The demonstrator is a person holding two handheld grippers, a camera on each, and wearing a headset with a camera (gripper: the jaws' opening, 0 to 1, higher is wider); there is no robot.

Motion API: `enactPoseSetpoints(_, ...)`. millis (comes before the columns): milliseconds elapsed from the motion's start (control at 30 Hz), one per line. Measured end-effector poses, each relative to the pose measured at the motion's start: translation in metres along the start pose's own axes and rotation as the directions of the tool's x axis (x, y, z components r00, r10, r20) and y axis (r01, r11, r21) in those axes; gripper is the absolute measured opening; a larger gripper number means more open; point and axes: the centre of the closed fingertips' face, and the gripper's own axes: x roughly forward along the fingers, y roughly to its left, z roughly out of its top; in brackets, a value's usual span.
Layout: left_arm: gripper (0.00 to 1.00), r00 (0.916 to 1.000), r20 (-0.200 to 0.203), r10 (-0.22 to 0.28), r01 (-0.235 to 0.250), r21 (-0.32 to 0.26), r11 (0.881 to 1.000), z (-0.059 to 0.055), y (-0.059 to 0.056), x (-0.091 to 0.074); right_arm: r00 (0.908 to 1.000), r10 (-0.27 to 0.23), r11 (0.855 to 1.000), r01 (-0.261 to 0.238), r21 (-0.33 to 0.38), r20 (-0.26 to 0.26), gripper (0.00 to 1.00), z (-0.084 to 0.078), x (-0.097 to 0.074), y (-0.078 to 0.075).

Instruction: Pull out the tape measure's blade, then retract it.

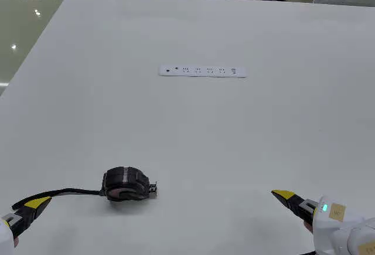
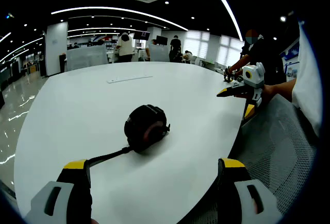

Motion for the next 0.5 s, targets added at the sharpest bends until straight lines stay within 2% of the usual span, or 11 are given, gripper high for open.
enactPoseSetpoints(500,1.0,1.0,-0.006,-0.005,0.005,0.004,1.0,-0.0007,-0.0002,0.0003,1.0,0.005,1.0,-0.005,-0.005,-0.004,0.98,0.0012,0.0007,0.0004)
